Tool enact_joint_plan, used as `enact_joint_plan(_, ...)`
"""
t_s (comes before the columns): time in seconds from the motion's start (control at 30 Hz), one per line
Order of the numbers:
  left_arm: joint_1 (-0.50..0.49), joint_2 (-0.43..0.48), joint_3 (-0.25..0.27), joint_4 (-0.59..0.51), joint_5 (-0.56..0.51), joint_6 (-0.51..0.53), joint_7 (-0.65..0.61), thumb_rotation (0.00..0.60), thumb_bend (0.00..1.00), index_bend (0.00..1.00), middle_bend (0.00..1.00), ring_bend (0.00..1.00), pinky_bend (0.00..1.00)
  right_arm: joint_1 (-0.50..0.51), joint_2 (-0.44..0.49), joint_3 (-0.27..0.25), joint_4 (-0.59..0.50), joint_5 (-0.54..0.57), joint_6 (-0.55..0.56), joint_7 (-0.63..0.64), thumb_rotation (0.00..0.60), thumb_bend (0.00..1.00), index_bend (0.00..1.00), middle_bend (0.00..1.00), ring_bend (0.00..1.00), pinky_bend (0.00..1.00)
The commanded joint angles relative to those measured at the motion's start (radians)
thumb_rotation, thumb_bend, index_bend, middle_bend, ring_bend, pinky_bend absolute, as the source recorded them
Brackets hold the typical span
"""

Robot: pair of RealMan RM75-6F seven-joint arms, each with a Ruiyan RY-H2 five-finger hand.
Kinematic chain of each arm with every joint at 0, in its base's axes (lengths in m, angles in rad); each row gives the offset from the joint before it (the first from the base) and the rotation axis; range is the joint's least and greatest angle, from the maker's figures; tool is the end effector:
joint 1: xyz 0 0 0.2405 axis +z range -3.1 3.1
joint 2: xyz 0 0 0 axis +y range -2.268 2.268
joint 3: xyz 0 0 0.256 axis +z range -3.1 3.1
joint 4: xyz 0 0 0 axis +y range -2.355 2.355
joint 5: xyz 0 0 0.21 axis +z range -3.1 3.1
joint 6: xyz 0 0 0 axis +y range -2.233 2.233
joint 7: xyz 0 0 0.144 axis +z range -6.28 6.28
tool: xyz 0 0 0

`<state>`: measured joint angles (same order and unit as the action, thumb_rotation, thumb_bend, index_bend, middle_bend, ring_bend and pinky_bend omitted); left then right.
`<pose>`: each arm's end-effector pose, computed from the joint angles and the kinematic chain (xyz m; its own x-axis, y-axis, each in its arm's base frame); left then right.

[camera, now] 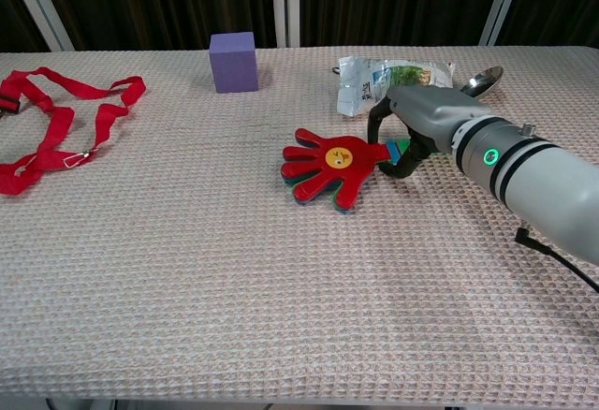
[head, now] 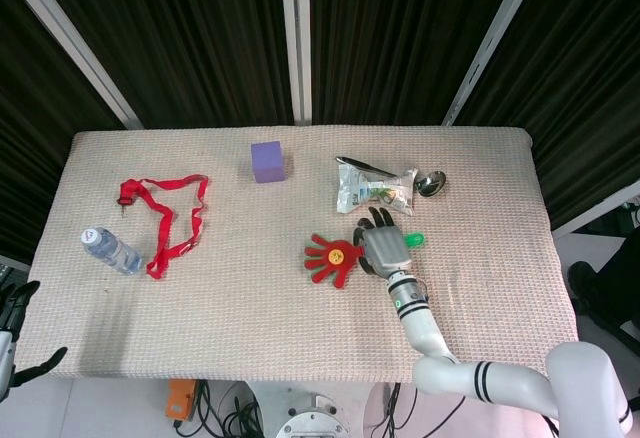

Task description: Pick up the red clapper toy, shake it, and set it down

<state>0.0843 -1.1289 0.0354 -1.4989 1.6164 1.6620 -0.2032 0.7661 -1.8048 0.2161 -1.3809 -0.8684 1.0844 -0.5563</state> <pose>-0.3349 0.1084 0.1708 0.3039 -0.0194 0.9525 0.9526 0.0219 -0.3035 -0.1303 -0.3335 -0.0735 0.3921 -0.2847 0.8748 -0.9158 -0.2111 0.3418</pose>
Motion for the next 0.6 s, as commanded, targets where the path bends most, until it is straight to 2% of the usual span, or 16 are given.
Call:
enact_joint_plan(0.03, 0.000, 0.000, 0.000, -0.001, 0.001, 0.000, 0.000, 0.600, 0.14, 0.04, 0.08, 0.00, 0.00, -0.023, 0.002, 0.001, 0.006, -0.055, 0.011, 0.075, 0.600, 0.33, 0.82, 0.33, 0.09, 0.06)
enact_joint_plan(0.1, 0.000, 0.000, 0.000, -0.001, 0.002, 0.001, -0.002, 0.600, 0.14, 0.04, 0.08, 0.00, 0.00, -0.036, 0.006, 0.003, 0.006, -0.085, 0.013, 0.130, 0.600, 0.33, 0.86, 0.41, 0.18, 0.19)
enact_joint_plan(0.2, -0.001, -0.002, -0.001, 0.000, 0.003, 0.002, -0.006, 0.600, 0.14, 0.04, 0.08, 0.00, 0.00, -0.059, 0.013, 0.006, 0.006, -0.122, 0.015, 0.213, 0.600, 0.33, 0.87, 0.46, 0.23, 0.34)
enact_joint_plan(0.33, -0.001, -0.004, -0.002, 0.003, 0.003, 0.003, -0.011, 0.600, 0.14, 0.04, 0.07, 0.00, 0.00, -0.084, 0.032, 0.017, -0.020, -0.151, 0.007, 0.307, 0.600, 0.33, 0.88, 0.48, 0.28, 0.49)
enact_joint_plan(0.6, -0.003, -0.003, -0.002, 0.001, 0.001, -0.001, -0.010, 0.600, 0.14, 0.04, 0.07, 0.00, 0.00, -0.121, 0.042, 0.030, -0.045, -0.264, 0.055, 0.469, 0.600, 0.35, 0.92, 0.56, 0.44, 0.74)
